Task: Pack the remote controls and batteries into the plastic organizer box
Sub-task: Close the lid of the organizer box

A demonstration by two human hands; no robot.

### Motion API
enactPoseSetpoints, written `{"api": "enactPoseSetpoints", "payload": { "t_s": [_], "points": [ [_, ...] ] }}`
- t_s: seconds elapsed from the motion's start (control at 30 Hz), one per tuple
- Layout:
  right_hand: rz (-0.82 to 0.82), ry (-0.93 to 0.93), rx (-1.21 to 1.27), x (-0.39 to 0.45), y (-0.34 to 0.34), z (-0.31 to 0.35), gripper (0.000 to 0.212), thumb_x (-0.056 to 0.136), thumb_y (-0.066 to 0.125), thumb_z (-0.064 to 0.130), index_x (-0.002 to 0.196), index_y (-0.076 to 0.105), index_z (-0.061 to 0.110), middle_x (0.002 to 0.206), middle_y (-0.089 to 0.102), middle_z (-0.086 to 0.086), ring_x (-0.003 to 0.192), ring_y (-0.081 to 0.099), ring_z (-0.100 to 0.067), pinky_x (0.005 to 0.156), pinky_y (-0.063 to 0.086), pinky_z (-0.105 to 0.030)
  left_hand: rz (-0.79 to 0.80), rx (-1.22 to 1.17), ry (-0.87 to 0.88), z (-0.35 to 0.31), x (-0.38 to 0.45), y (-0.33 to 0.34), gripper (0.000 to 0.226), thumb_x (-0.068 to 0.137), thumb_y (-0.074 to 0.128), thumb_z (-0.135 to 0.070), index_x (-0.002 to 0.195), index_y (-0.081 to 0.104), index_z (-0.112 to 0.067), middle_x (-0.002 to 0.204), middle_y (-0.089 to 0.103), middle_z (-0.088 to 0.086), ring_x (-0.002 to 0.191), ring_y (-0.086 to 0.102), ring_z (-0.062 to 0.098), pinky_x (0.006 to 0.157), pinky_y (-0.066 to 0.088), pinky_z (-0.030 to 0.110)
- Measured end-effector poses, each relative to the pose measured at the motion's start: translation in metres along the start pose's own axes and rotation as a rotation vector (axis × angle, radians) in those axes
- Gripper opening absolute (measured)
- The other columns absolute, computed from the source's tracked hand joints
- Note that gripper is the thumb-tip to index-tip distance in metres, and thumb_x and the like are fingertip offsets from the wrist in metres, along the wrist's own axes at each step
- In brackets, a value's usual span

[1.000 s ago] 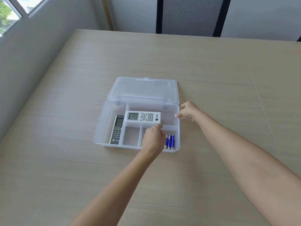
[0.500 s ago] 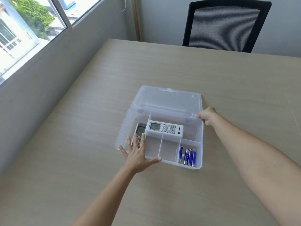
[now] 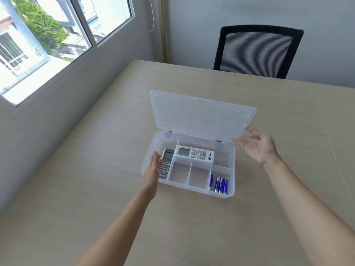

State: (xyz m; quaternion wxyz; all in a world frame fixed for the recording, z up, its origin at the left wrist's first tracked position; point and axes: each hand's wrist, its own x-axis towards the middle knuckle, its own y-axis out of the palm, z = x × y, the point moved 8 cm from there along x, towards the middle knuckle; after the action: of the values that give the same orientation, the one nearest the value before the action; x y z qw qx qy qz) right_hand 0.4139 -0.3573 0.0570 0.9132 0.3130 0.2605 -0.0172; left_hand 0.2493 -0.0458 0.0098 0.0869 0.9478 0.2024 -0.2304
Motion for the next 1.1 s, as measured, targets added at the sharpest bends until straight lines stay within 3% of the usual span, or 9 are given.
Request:
{"api": "enactPoseSetpoints", "payload": {
  "t_s": [0.07,0.13,0.23,0.3,0.4,0.47,0.53,0.73,1.1],
  "points": [
    [0.025,0.013,0.101,-0.023,-0.003,0.005,0.035,0.097,0.028,0.022,0.119,0.044,0.000,0.124,0.049,-0.032,0.115,0.051,-0.054,0.089,0.055,-0.048,0.027,-0.392,-0.083,-0.013,0.001,-0.008,0.078,0.088,0.029,-0.070,0.146,0.031,-0.019,0.145,0.046,0.006,0.128,0.050,0.021,0.113,0.033,0.044],
    [0.045,0.028,-0.005,-0.040,-0.001,0.000,0.052,0.098,0.036,0.042,0.123,0.044,-0.003,0.120,0.055,-0.020,0.111,0.059,-0.045,0.089,0.056,-0.042,0.071,-0.573,-0.111,-0.026,0.003,-0.016,0.086,0.084,0.028,-0.076,0.144,0.031,-0.016,0.138,0.049,0.013,0.130,0.049,0.030,0.112,0.035,0.048],
    [0.020,0.042,-0.415,-0.061,-0.002,-0.029,0.043,0.093,0.058,0.028,0.127,0.051,0.002,0.130,0.052,-0.013,0.109,0.059,-0.026,0.089,0.053,-0.031,0.077,-0.639,-0.084,-0.040,-0.002,-0.027,0.083,0.082,0.037,-0.075,0.136,0.039,-0.012,0.136,0.052,0.015,0.124,0.054,0.033,0.110,0.039,0.047],
    [-0.092,-0.015,-0.723,-0.072,-0.016,-0.051,0.052,0.084,0.071,0.013,0.129,0.048,0.004,0.137,0.048,-0.011,0.124,0.050,-0.024,0.102,0.043,-0.032,0.007,-0.492,-0.060,-0.038,-0.008,-0.036,0.073,0.082,0.053,-0.065,0.125,0.051,-0.006,0.135,0.056,0.015,0.114,0.060,0.028,0.100,0.047,0.039],
    [-0.208,-0.088,-0.993,-0.091,-0.024,-0.078,0.070,0.071,0.082,0.017,0.131,0.046,0.006,0.133,0.057,-0.011,0.123,0.057,-0.029,0.105,0.045,-0.046,-0.174,0.190,-0.019,-0.025,-0.014,-0.054,0.070,0.069,0.076,-0.053,0.118,0.055,-0.008,0.128,0.060,0.012,0.103,0.061,0.019,0.084,0.051,0.031],
    [-0.225,-0.074,-1.092,-0.099,-0.026,-0.093,0.072,0.067,0.085,0.021,0.127,0.047,0.008,0.128,0.062,-0.010,0.115,0.060,-0.028,0.101,0.048,-0.043,-0.261,0.652,-0.036,-0.015,-0.016,-0.062,0.086,0.062,0.080,-0.056,0.125,0.049,-0.006,0.135,0.049,0.012,0.125,0.045,0.026,0.099,0.044,0.040],
    [-0.260,-0.021,-1.209,-0.105,-0.028,-0.107,0.085,0.065,0.087,0.027,0.132,0.041,0.005,0.135,0.056,-0.012,0.121,0.055,-0.029,0.101,0.046,-0.037,-0.235,0.852,-0.084,-0.003,-0.015,-0.061,0.100,0.061,0.080,-0.056,0.134,0.038,-0.002,0.141,0.038,0.014,0.137,0.028,0.030,0.111,0.034,0.045],
    [-0.390,-0.007,-1.343,-0.114,-0.029,-0.131,0.113,0.065,0.087,0.032,0.145,0.017,-0.006,0.146,0.038,-0.022,0.135,0.040,-0.033,0.106,0.038,-0.035,-0.241,1.030,-0.104,0.008,-0.010,-0.055,0.109,0.061,0.076,-0.064,0.138,0.029,-0.003,0.143,0.039,0.011,0.138,0.031,0.026,0.106,0.034,0.048],
    [-0.536,0.008,-1.292,-0.107,-0.033,-0.137,0.119,0.061,0.089,0.028,0.149,0.014,-0.002,0.145,0.039,-0.019,0.135,0.040,-0.031,0.105,0.039,-0.034,-0.214,1.135,-0.077,0.004,0.005,-0.053,0.106,0.065,0.069,-0.069,0.137,0.027,-0.003,0.141,0.040,0.010,0.132,0.038,0.025,0.100,0.035,0.053]
  ]
}}
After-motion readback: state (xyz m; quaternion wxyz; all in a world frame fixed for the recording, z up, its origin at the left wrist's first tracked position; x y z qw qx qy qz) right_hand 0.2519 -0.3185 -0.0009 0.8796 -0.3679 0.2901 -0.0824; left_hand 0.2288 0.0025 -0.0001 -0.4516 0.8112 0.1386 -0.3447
